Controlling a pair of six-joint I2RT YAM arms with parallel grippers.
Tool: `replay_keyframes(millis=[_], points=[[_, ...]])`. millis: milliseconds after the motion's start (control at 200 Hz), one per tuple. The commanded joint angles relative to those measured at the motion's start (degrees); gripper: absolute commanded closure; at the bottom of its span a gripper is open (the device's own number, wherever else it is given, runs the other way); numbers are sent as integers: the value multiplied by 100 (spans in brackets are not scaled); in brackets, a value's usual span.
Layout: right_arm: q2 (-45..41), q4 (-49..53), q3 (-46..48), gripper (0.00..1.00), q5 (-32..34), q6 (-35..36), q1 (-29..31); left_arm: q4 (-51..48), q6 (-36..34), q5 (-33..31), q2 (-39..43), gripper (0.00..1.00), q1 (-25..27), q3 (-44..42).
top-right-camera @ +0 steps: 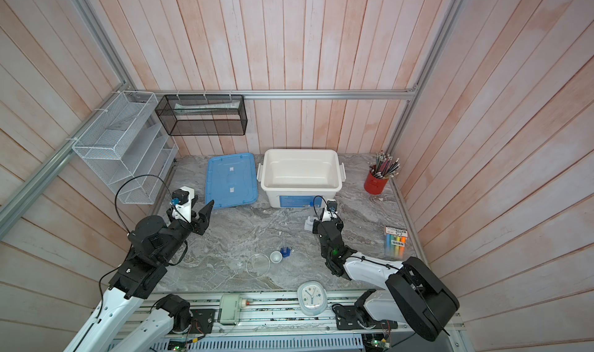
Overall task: Organize the chemistry lab equipment
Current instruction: 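Lower the clear tube into a rack hole and open the right gripper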
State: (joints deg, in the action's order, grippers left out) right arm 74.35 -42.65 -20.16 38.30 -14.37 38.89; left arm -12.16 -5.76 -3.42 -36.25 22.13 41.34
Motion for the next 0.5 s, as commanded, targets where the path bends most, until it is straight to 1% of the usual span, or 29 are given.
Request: replay_keyframes(millis=[0,205,495], points=[[160,-340,65,100,142,43,-22,41,76,65,-10,43,-42,-12],[477,-632,84,100,213,92,-22,30,55,87,15,43,-51,-2],[710,-891,110,100,241,120,-22,-45,32,86,117,43,-60,-9]])
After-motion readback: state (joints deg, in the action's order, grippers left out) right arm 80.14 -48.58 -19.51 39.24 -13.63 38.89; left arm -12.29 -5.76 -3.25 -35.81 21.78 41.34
